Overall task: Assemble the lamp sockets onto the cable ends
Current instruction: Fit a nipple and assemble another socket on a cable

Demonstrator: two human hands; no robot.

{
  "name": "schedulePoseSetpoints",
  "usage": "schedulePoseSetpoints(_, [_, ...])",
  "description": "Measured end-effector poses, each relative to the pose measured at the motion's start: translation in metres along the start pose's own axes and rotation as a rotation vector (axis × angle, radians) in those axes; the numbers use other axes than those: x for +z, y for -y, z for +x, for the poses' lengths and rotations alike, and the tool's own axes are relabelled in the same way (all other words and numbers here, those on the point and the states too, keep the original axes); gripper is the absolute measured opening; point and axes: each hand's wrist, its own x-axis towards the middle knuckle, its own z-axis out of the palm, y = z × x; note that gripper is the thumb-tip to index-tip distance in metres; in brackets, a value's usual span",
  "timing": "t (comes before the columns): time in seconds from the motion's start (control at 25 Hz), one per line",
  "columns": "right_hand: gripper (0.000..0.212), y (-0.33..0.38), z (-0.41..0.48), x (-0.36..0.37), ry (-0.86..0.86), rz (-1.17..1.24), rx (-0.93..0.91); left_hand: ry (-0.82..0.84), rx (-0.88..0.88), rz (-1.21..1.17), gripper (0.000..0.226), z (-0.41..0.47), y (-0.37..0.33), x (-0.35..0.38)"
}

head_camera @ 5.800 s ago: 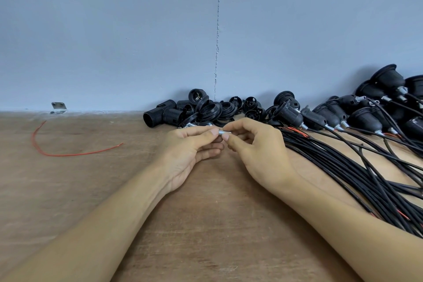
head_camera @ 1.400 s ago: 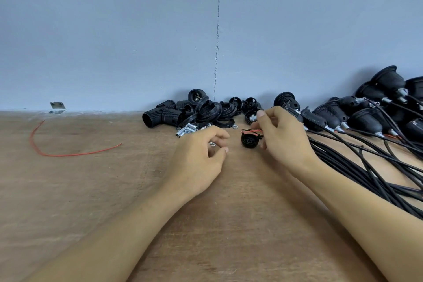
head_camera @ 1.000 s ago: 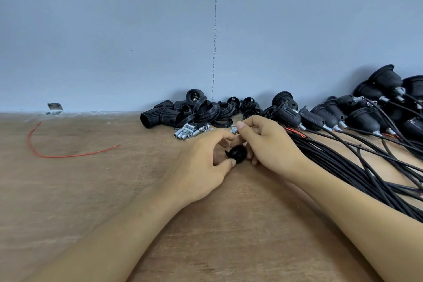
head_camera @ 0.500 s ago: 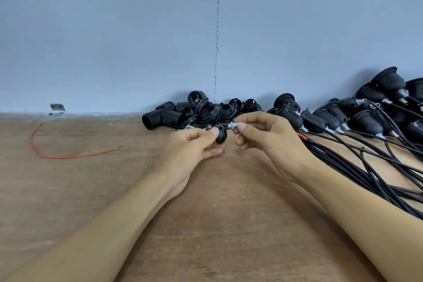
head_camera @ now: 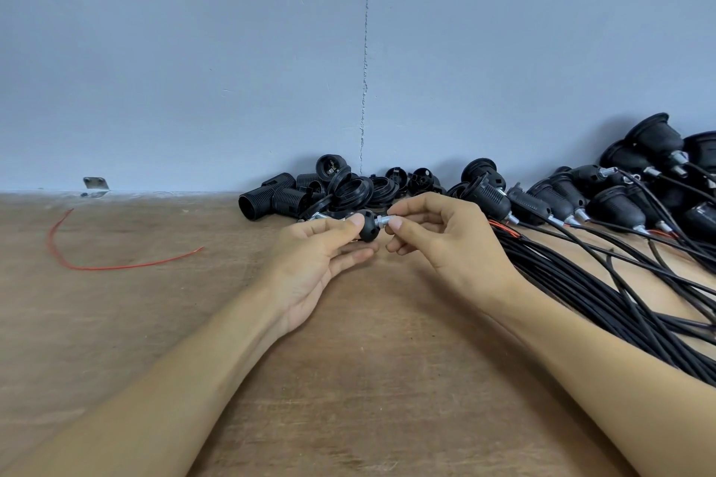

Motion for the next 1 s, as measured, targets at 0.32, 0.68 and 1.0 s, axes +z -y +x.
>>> schedulePoseSetpoints(0.32, [0.045, -0.0043, -0.0009, 0.0024, -0.057, -0.36, 0.053, 0.0, 0.045, 0.056, 0.016, -0.0005, 0.0045, -0.0016])
schedulePoseSetpoints(0.68, [0.053, -0.001, 0.0037, -0.0037, 0.081, -0.278, 0.149, 0.014, 0.037, 0.053, 0.017, -0.0011, 0.0029, -0.0009])
schedulePoseSetpoints(1.0, [0.056, -0.0003, 0.0047, -0.0037, 0.076, -0.341, 0.188, -0.005, 0.044, 0.021, 0.036, -0.0017, 0.0019, 0.0007])
